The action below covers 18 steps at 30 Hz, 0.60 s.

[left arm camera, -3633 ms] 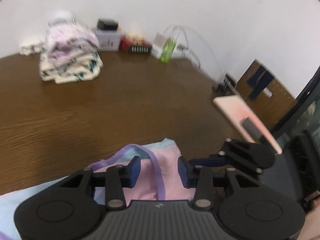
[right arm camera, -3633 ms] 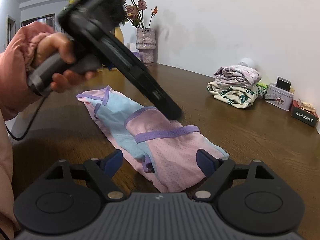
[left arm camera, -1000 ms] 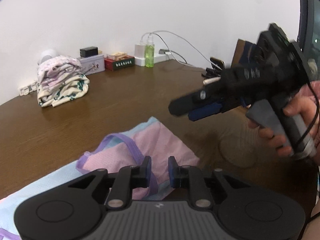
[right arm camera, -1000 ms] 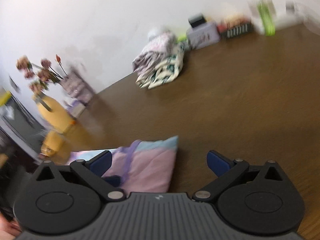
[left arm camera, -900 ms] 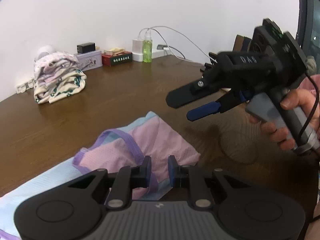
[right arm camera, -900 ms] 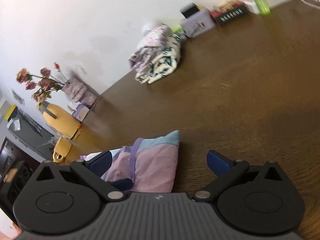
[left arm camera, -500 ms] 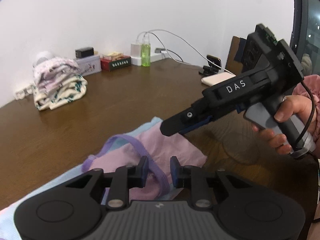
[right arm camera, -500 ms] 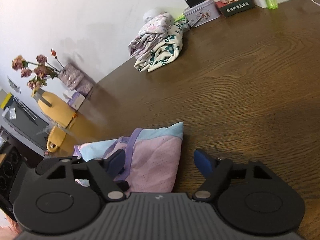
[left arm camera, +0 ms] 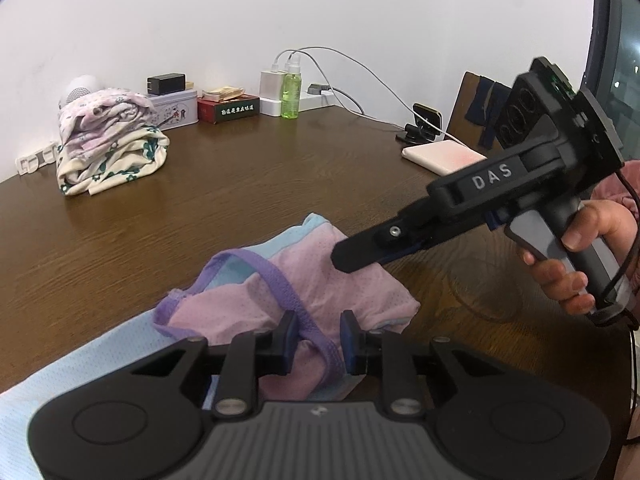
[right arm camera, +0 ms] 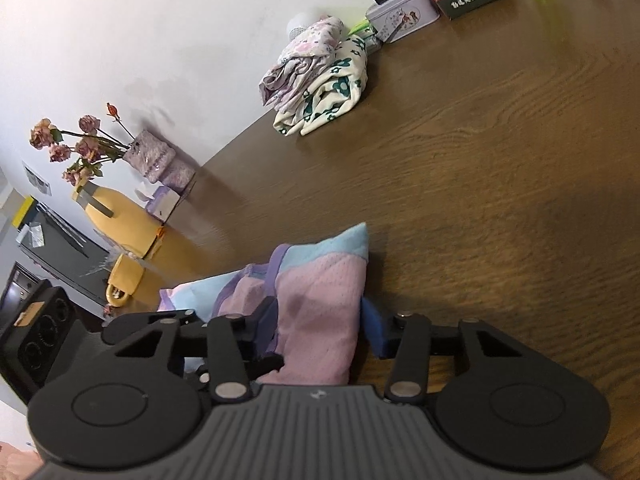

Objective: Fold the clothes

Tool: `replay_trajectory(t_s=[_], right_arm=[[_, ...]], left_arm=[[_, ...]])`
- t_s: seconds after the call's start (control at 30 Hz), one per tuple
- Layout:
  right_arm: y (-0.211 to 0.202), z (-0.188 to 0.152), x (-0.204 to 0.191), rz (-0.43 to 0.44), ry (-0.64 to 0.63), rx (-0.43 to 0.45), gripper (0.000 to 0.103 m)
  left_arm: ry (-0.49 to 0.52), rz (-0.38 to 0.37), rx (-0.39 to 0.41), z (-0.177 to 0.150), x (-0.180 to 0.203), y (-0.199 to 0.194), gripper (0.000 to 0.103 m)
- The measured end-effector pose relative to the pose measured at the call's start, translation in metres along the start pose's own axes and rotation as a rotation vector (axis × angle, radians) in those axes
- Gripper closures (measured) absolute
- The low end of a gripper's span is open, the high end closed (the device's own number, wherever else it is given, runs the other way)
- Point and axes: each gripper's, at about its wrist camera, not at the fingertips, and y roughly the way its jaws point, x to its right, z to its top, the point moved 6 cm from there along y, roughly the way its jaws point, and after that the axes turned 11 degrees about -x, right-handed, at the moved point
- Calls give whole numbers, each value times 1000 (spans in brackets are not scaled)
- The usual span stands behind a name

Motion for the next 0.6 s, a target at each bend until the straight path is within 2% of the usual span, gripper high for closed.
replay_trajectory(t_s=[0.1, 0.23, 0.33, 0.4, 0.5, 0.6], right_arm=[[-1, -3, 1, 7, 15, 2, 61], [2, -3, 6, 17, 61, 5, 78], [3, -4, 9, 26, 90, 8, 83], [5, -6, 9, 18, 91, 7, 91], [4, -6, 4, 3, 78, 12, 96], [-2, 0, -5, -22, 50, 23, 96]], left_arm=[[-4, -4, 1, 0, 0, 0, 82], [-9, -11, 2, 1, -2, 0, 82], [-10, -12, 3, 1, -2, 1, 82], [-9, -10, 4, 1, -1, 1, 82], [-13, -8, 3, 1, -1, 0, 82], [-27, -8, 8, 5, 1, -1, 80]])
